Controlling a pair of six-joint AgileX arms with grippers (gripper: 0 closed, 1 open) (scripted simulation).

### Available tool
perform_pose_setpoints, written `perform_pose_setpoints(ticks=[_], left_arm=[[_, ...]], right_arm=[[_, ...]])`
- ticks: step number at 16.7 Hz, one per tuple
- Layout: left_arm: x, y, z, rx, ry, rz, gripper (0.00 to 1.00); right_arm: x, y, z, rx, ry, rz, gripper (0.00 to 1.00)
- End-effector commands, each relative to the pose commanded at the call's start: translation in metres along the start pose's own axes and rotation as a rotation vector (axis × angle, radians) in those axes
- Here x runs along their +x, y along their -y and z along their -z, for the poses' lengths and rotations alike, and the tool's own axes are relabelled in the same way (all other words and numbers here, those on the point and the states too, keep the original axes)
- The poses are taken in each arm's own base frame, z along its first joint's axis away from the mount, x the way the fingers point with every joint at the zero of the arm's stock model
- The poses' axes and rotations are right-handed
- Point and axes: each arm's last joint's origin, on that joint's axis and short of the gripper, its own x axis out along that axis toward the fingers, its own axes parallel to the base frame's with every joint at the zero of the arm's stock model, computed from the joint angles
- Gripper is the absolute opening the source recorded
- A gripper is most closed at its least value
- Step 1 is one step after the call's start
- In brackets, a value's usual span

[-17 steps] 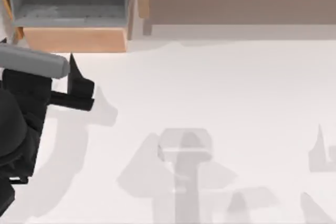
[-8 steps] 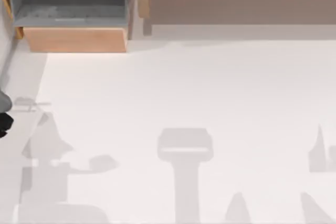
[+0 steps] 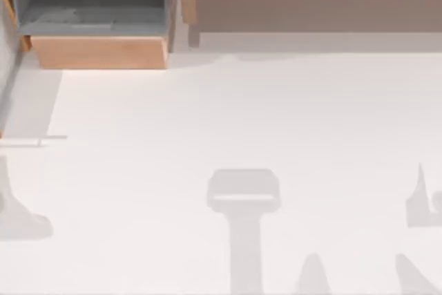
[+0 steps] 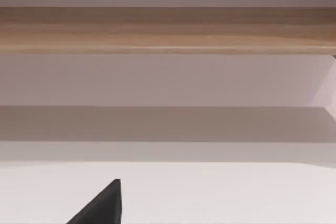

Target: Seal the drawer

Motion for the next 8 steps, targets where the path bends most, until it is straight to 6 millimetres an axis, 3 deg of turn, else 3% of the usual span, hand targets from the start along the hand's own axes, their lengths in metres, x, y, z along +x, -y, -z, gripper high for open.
perform_pose_setpoints(ticks=[3, 8], left_arm=[[-0.0017, -0.0013, 0.0142, 0.078, 0.008, -0.029, 1.0], [-0.0005, -0.0016, 0.0131, 0.076, 0.01, -0.028, 1.0]], right_arm=[[0.0, 0.0, 0.0, 0.0, 0.0, 0.0, 1.0], [0.0, 0.0, 0.0, 0.0, 0.0, 0.0, 1.0]])
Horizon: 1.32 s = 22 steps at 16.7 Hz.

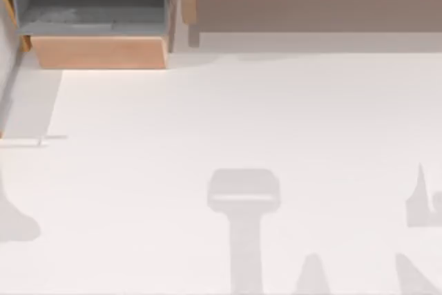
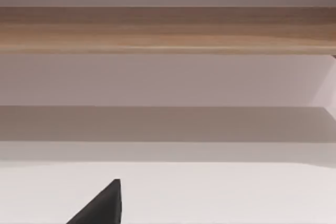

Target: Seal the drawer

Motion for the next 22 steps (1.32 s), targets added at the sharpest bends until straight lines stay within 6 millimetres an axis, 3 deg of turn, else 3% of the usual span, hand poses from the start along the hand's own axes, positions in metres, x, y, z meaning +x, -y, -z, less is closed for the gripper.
perform_pose_setpoints(ticks=[5, 9, 22], left_arm=[[0.022, 0.0, 0.001, 0.002, -0.001, -0.001, 1.0], [0.024, 0.0, 0.001, 0.002, -0.001, -0.001, 1.0], [0.024, 0.0, 0.001, 0.002, -0.001, -0.001, 0.02]], right_arm=[[0.0, 0.0, 0.0, 0.0, 0.0, 0.0, 1.0], [0.0, 0.0, 0.0, 0.0, 0.0, 0.0, 1.0], [0.0, 0.0, 0.0, 0.0, 0.0, 0.0, 1.0]])
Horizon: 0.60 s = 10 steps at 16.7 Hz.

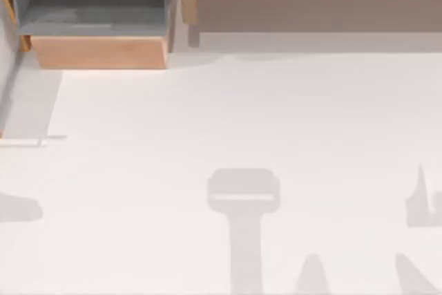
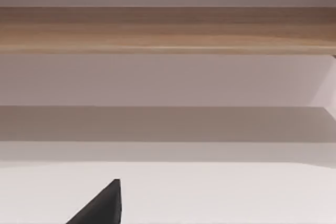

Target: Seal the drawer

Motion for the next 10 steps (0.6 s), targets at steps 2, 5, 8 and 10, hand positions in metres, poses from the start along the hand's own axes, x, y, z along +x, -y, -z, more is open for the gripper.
perform_pose_setpoints(ticks=[2, 5, 8, 10], left_arm=[[0.0, 0.0, 0.0, 0.0, 0.0, 0.0, 0.0], [0.0, 0.0, 0.0, 0.0, 0.0, 0.0, 0.0], [0.0, 0.0, 0.0, 0.0, 0.0, 0.0, 0.0], [0.0002, 0.0037, 0.0005, -0.015, -0.003, 0.015, 0.0]], right_arm=[[0.0, 0.0, 0.0, 0.0, 0.0, 0.0, 1.0], [0.0, 0.0, 0.0, 0.0, 0.0, 0.0, 1.0], [0.0, 0.0, 0.0, 0.0, 0.0, 0.0, 1.0], [0.0, 0.0, 0.0, 0.0, 0.0, 0.0, 1.0]])
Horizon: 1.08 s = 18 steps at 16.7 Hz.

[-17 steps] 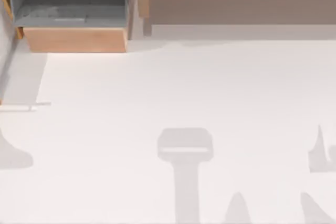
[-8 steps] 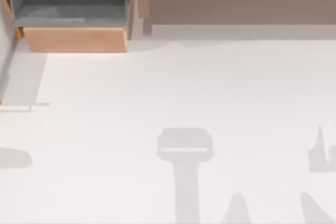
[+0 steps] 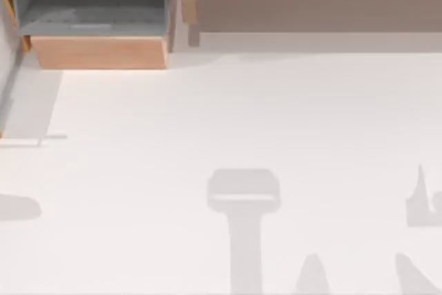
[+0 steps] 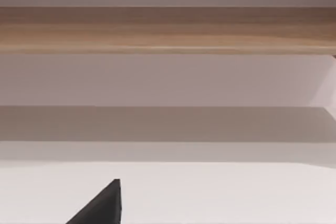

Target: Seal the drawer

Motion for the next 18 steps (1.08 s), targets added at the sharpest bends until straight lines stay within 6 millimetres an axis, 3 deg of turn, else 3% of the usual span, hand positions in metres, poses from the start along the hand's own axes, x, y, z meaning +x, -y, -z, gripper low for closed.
perform_pose_setpoints(ticks=[8, 14, 18], left_arm=[[0.056, 0.0, 0.0, -0.002, 0.001, 0.002, 0.0], [0.061, 0.0, 0.001, -0.006, -0.004, 0.006, 0.0], [0.083, 0.0, 0.002, -0.002, -0.003, 0.004, 0.0]], right_arm=[[0.0, 0.0, 0.0, 0.0, 0.0, 0.0, 1.0], [0.0, 0.0, 0.0, 0.0, 0.0, 0.0, 1.0], [0.0, 0.0, 0.0, 0.0, 0.0, 0.0, 1.0]])
